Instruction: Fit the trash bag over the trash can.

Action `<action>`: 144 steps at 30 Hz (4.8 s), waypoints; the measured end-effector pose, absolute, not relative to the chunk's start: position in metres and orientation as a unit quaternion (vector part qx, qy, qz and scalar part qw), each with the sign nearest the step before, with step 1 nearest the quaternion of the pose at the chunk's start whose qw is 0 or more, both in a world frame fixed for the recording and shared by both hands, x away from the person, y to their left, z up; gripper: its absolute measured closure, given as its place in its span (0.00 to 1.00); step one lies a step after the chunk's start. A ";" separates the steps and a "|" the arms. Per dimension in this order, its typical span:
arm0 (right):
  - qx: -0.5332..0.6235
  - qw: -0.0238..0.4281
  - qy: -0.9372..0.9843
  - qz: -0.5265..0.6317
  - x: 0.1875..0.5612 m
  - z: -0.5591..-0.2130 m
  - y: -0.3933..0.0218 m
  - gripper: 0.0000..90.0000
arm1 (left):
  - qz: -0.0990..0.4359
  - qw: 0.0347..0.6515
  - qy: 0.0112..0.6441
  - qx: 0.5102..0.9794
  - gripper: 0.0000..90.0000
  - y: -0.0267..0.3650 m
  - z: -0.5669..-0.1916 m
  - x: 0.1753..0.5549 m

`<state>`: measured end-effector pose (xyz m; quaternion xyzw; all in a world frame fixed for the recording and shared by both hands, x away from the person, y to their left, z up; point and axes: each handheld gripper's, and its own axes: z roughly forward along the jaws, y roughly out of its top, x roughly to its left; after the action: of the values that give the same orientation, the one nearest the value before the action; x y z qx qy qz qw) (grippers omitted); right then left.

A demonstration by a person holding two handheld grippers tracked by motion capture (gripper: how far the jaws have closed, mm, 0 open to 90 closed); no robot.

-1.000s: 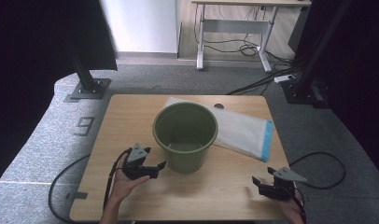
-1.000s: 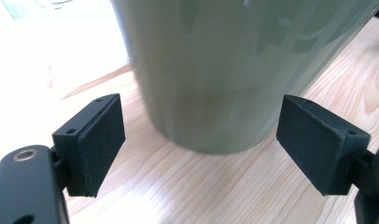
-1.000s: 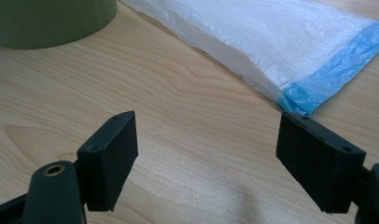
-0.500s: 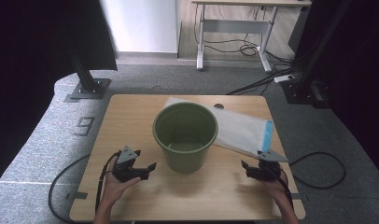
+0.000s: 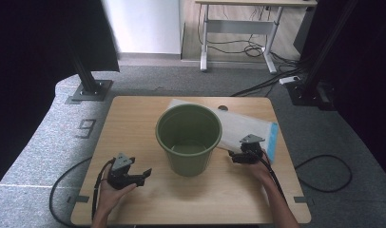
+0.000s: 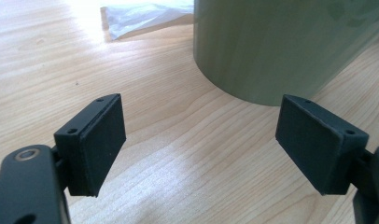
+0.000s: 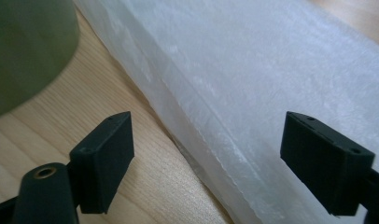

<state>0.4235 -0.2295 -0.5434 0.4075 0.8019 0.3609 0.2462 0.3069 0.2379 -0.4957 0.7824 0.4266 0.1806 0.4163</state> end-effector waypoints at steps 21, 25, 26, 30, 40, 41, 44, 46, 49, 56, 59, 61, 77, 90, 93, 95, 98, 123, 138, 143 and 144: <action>0.459 0.227 0.781 0.358 0.391 -0.547 -0.270 0.98 | 0.176 0.417 0.441 0.775 0.19 0.247 -0.501 0.310; 0.480 0.228 0.768 0.356 0.352 -0.550 -0.297 0.98 | 0.177 0.418 0.444 0.773 0.19 0.250 -0.501 0.312; 0.497 0.219 0.756 0.366 0.334 -0.551 -0.310 0.98 | 0.175 0.422 0.445 0.770 0.19 0.251 -0.501 0.314; 0.496 0.235 0.759 0.350 0.315 -0.548 -0.319 0.98 | 0.171 0.427 0.448 0.767 0.20 0.253 -0.501 0.316; 0.414 0.229 0.794 0.381 0.344 -0.525 -0.255 0.47 | 0.168 0.428 0.443 0.770 0.20 0.249 -0.500 0.319; 0.405 0.233 0.799 0.378 0.352 -0.525 -0.245 0.45 | 0.169 0.427 0.441 0.771 0.20 0.248 -0.500 0.319; 0.399 0.219 0.802 0.387 0.385 -0.530 -0.216 0.44 | 0.165 0.432 0.444 0.768 0.20 0.248 -0.500 0.318; 0.398 0.211 0.807 0.382 0.399 -0.535 -0.204 0.43 | 0.165 0.428 0.447 0.768 0.20 0.248 -0.502 0.320; 0.399 0.209 0.811 0.374 0.410 -0.541 -0.194 0.43 | 0.163 0.428 0.450 0.766 0.20 0.249 -0.503 0.320; 0.408 0.204 0.806 0.377 0.420 -0.552 -0.185 0.74 | 0.164 0.427 0.460 0.761 0.19 0.254 -0.506 0.322; 0.413 0.202 0.807 0.371 0.418 -0.550 -0.186 0.85 | 0.164 0.432 0.465 0.755 0.19 0.256 -0.505 0.323; 0.411 0.206 0.812 0.359 0.413 -0.548 -0.186 0.93 | 0.164 0.435 0.467 0.752 0.19 0.257 -0.504 0.323; 0.377 0.195 0.824 0.376 0.369 -0.545 -0.203 0.62 | 0.188 0.432 0.470 0.746 0.20 0.258 -0.498 0.316; 0.372 0.202 0.824 0.376 0.407 -0.545 -0.168 0.58 | 0.186 0.430 0.471 0.748 0.20 0.262 -0.501 0.320; 0.372 0.200 0.831 0.361 0.407 -0.548 -0.167 0.63 | 0.187 0.432 0.473 0.744 0.20 0.264 -0.500 0.319; 0.376 0.203 0.829 0.362 0.408 -0.548 -0.168 0.69 | 0.187 0.433 0.475 0.743 0.20 0.265 -0.500 0.319; 0.376 0.207 0.830 0.358 0.407 -0.547 -0.168 0.83 | 0.187 0.436 0.476 0.740 0.20 0.266 -0.499 0.318; 0.429 0.218 0.696 0.532 0.381 -0.454 -0.227 0.99 | 0.179 0.448 0.471 0.739 0.20 0.260 -0.494 0.314; 0.425 0.239 0.645 0.588 0.374 -0.404 -0.249 0.99 | 0.182 0.438 0.479 0.738 0.20 0.264 -0.497 0.302; 0.430 0.247 0.634 0.593 0.370 -0.399 -0.256 0.99 | 0.181 0.437 0.480 0.739 0.20 0.264 -0.498 0.302; 0.432 0.250 0.631 0.594 0.370 -0.398 -0.258 0.99 | 0.181 0.438 0.480 0.739 0.20 0.264 -0.498 0.302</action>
<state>0.3696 -0.2576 -0.3979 0.4318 0.6313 0.5938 0.2498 0.3017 0.2638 -0.4978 0.7386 0.4798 0.1807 0.4378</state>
